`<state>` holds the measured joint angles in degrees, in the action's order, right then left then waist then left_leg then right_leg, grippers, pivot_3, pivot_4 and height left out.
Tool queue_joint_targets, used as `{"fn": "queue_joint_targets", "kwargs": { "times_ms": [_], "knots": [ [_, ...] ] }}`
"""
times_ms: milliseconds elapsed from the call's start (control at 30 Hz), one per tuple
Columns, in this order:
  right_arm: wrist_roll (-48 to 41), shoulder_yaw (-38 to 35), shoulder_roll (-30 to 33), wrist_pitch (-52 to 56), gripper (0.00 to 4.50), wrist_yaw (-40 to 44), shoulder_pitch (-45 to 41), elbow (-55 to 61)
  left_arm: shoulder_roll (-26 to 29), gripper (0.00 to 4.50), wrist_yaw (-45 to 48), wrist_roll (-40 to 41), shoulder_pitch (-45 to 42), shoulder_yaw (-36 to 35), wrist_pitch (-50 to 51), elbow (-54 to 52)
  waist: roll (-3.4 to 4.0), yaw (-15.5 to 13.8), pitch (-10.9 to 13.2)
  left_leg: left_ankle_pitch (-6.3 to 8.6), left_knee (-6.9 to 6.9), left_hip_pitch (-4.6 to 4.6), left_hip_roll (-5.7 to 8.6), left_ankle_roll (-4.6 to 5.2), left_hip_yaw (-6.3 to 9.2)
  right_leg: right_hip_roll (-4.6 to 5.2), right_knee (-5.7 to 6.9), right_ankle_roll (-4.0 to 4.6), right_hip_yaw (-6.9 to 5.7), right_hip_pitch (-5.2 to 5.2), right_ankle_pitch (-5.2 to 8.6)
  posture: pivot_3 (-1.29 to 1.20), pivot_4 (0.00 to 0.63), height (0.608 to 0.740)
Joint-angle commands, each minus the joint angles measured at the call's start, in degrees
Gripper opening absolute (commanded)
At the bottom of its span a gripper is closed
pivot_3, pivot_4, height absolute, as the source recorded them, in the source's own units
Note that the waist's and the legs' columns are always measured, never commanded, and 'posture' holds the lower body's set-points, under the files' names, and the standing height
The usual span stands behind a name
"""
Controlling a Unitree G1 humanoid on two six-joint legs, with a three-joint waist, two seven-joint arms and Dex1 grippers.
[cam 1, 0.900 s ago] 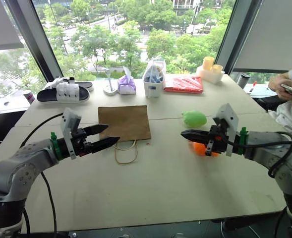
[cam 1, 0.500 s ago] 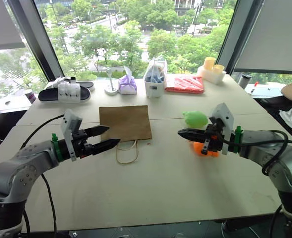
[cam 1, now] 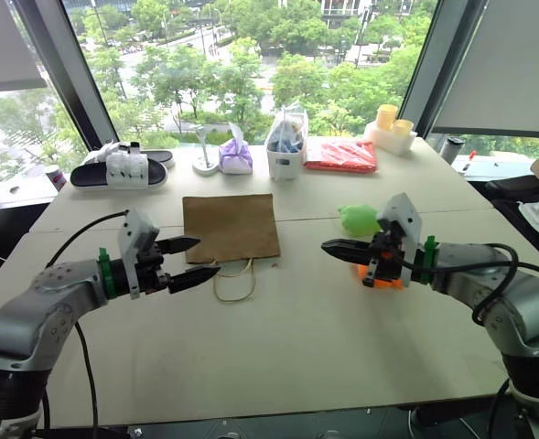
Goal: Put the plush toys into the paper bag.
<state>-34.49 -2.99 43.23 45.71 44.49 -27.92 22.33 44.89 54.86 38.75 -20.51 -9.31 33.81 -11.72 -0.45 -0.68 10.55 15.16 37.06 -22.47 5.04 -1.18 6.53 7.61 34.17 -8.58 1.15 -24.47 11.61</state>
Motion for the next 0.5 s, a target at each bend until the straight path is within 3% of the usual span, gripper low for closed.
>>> {"fn": "queue_joint_targets", "kwargs": {
  "times_ms": [33,167,500],
  "knots": [
    [0.3,-0.1,-0.9,-1.4,0.0,-0.6,0.4,1.9,0.9,4.44,6.8,-8.4,-3.0,4.5,-12.6,6.5,0.0,0.0,0.0,0.0,0.0,0.0,0.01,0.0,-0.01,0.0,0.0,0.0,-0.01,0.02,0.0,0.0,0.15,0.74],
    [0.9,0.0,-2.0,-1.7,0.0,-2.0,1.0,2.7,0.0,4.44,13.1,-18.1,-7.2,10.3,-27.9,17.8,0.0,0.1,0.0,0.0,-0.02,0.01,0.01,0.0,-0.05,-0.01,-0.01,0.01,-0.01,0.01,0.0,0.0,0.15,0.74],
    [1.8,-0.4,-3.7,-1.6,0.0,-5.9,3.7,5.7,-7.8,4.44,17.4,-29.1,-20.8,16.2,-49.2,45.2,-0.01,0.0,0.0,0.0,0.04,-0.01,0.03,0.0,-0.02,0.0,0.03,-0.02,-0.05,0.0,-0.02,0.0,0.15,0.74]
  ]
}}
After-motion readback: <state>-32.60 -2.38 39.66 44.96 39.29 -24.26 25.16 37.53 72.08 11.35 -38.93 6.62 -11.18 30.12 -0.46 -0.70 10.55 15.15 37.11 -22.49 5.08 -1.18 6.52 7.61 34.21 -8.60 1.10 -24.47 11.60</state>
